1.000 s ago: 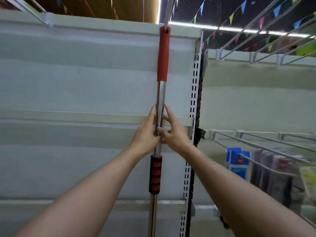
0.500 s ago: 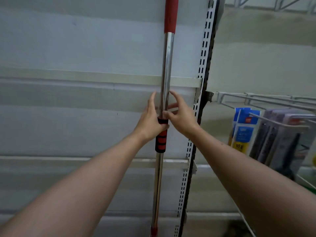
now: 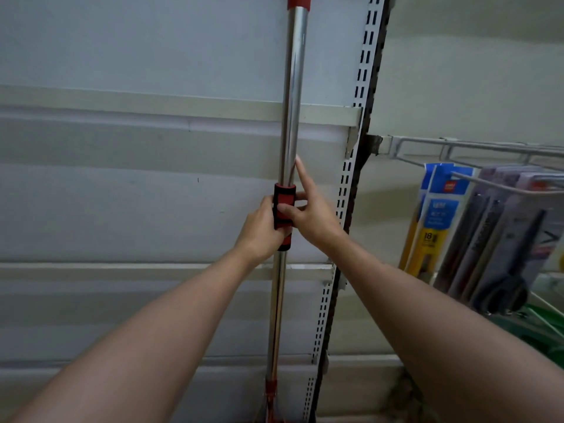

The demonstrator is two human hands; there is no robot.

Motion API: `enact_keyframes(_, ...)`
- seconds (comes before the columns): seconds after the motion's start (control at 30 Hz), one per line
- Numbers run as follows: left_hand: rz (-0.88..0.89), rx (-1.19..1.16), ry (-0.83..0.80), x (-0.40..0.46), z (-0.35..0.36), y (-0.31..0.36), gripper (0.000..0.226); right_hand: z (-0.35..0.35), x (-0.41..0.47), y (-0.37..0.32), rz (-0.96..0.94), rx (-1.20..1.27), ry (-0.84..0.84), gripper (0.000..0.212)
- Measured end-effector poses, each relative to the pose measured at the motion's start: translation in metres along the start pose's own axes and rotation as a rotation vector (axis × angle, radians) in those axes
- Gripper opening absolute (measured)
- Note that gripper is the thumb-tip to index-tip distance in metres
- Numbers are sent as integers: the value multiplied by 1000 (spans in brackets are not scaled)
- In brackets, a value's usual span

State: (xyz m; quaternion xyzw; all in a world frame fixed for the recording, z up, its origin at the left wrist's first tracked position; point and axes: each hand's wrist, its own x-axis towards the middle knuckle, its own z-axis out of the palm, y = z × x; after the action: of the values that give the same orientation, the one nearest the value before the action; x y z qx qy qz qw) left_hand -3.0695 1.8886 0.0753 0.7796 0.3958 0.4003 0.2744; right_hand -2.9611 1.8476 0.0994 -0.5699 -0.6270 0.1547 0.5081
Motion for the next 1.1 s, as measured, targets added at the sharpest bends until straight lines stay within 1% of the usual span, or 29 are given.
enact_keyframes(0.1, -5, -3, 20, 0, 2, -1, 48, 2, 1, 2, -14, -9, 15, 87)
enact_keyframes(0.23, -22, -12, 15, -2, 3, -1, 49, 3, -2, 7, -10, -15, 19, 81)
enact_keyframes(0.33, -40, 30, 6, -10, 2, -1, 58, 7, -11, 12, 23, -24, 14, 80)
enact_keyframes(0.4, -30, 109, -19, -18, -2, -4, 67, 10, -19, 13, 54, -68, 19, 81)
enact_keyframes(0.43, -17, 166, -46, -23, -6, -6, 71, 11, -23, 13, 62, -140, 26, 82)
enact_keyframes(0.53, 26, 326, -102, -38, -26, -9, 78, 8, -42, 14, 100, -468, 12, 80)
enact_keyframes(0.6, 49, 373, -100, -47, -39, -7, 78, 5, -61, 13, 119, -577, -7, 76)
enact_keyframes(0.7, 70, 380, -115, -67, -46, 1, 77, -2, -96, 10, 135, -734, -29, 70)
enact_keyframes(0.77, 79, 382, -156, -86, -44, 4, 79, -7, -123, 6, 153, -825, -40, 67)
enact_keyframes(0.87, 109, 413, -238, -113, -39, 7, 84, -20, -169, -2, 230, -870, -21, 66)
enact_keyframes(1.1, 185, 362, -477, -165, -9, 36, 88, -73, -260, -28, 390, -843, 172, 66)
